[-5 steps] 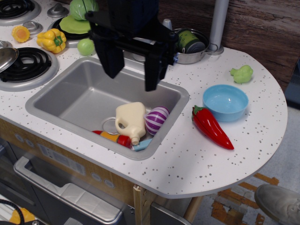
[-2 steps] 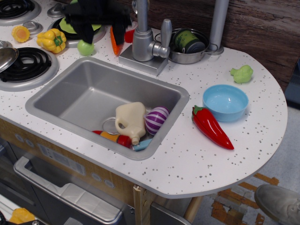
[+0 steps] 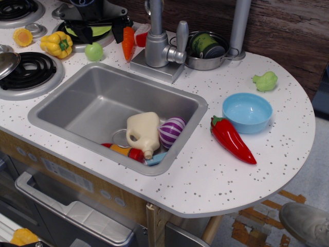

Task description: Put pear in bowl

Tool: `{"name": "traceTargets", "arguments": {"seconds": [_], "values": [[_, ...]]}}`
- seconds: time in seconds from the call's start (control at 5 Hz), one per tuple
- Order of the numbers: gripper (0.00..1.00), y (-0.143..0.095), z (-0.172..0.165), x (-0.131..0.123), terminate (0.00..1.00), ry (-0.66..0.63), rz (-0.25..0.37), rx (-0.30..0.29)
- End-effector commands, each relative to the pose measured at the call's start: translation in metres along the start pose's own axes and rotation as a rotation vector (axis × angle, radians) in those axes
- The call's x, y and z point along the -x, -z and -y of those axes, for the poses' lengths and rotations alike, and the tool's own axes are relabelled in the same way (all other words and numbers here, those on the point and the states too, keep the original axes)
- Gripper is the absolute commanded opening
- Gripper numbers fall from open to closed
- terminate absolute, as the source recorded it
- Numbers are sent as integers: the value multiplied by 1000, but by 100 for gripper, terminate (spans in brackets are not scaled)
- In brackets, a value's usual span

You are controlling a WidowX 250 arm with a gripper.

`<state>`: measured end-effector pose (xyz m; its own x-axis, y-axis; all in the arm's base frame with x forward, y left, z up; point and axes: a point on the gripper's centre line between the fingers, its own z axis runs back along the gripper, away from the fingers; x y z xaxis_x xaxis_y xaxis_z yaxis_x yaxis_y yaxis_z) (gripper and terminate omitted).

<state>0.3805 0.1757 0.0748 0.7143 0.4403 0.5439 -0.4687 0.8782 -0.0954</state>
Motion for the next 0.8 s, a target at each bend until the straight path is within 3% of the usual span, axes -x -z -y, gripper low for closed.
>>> {"name": "traceTargets", "arguments": {"seconds": [0.0,0.6], "values": [[100,23,-20,-27,0,38,84,28],[100,51,-37,-34,0,87,137,32]]}}
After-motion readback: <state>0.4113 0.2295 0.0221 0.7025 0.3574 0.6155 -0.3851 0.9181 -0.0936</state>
